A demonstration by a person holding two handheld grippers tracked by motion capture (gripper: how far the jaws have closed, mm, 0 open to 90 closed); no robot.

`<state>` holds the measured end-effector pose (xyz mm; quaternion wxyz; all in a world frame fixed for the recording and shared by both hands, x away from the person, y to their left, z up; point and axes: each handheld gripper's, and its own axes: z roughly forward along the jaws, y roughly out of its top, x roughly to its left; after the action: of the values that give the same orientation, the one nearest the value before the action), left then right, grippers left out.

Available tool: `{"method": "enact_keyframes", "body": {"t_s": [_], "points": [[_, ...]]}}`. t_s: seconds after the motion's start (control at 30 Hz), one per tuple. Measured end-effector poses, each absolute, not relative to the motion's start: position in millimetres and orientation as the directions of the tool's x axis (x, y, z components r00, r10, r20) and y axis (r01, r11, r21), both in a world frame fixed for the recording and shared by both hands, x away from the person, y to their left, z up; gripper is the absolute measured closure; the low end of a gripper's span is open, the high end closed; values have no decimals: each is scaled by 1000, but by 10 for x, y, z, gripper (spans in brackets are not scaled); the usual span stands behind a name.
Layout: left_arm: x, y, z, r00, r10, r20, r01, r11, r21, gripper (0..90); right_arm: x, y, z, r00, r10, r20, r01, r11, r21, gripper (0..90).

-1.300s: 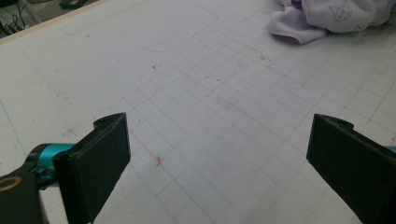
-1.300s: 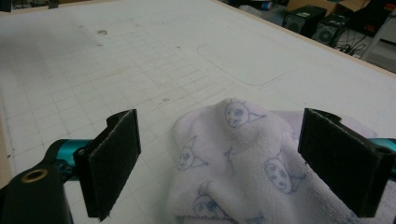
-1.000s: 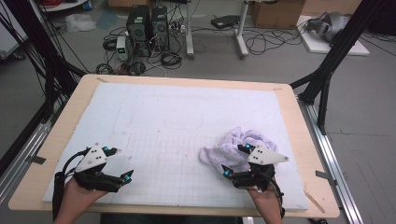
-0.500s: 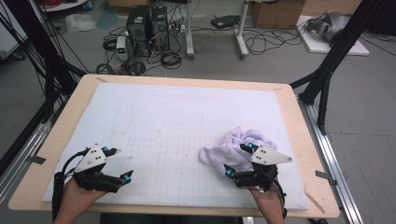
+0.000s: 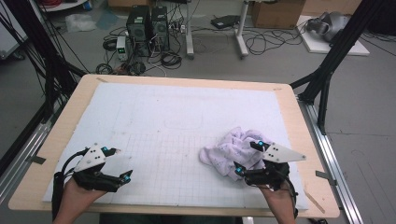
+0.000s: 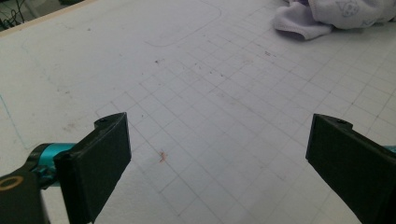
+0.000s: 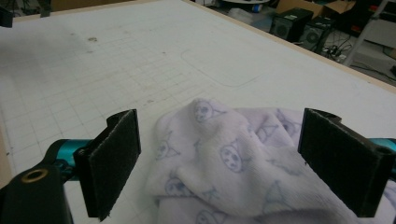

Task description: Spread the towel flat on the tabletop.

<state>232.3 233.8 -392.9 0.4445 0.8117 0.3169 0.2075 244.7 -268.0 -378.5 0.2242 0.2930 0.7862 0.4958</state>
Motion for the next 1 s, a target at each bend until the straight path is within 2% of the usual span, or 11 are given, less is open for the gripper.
{"method": "enact_keyframes", "body": {"t_s": [0.4,0.8,1.0], "points": [[2314,2354,-3932,704,708,54,334,-398,855,72,2510,-2941,-3816,-699,713,-45,288,340,895,122],[2323,2398,-3932,693,719,50,340,-387,857,73,2798,-2868,-4099,-697,717,5,377,360,853,123],[2332,2380,-3951,699,714,50,344,-396,852,73,2859,-2707,-4225,-707,705,-54,390,453,802,206]]}}
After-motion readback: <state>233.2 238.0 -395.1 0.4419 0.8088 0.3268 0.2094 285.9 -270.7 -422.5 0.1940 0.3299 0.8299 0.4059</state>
